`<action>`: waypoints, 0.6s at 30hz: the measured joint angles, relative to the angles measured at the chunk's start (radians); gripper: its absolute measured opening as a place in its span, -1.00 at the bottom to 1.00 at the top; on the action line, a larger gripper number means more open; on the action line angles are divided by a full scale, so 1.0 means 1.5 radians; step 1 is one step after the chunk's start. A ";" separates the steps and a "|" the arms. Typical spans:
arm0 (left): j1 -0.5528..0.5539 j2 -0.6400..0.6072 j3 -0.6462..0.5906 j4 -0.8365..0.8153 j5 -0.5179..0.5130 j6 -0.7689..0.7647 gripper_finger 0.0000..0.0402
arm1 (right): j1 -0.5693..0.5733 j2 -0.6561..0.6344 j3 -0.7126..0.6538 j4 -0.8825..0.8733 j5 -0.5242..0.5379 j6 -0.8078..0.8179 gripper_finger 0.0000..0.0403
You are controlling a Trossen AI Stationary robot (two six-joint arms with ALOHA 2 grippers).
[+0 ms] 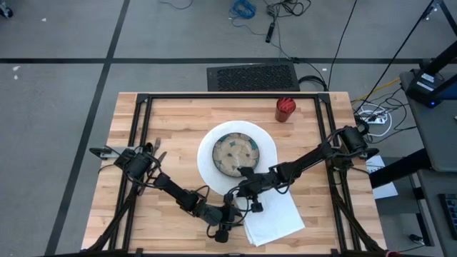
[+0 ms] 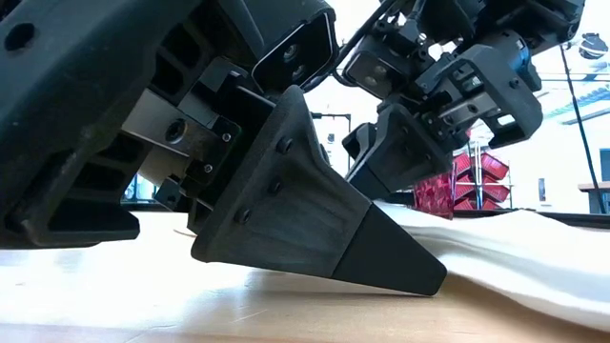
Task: Set table place
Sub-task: Fold the white table napkin
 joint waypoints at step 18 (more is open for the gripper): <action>0.000 0.000 0.000 0.000 0.003 -0.001 -0.31 | -0.005 0.000 0.000 -0.025 0.032 0.017 -0.98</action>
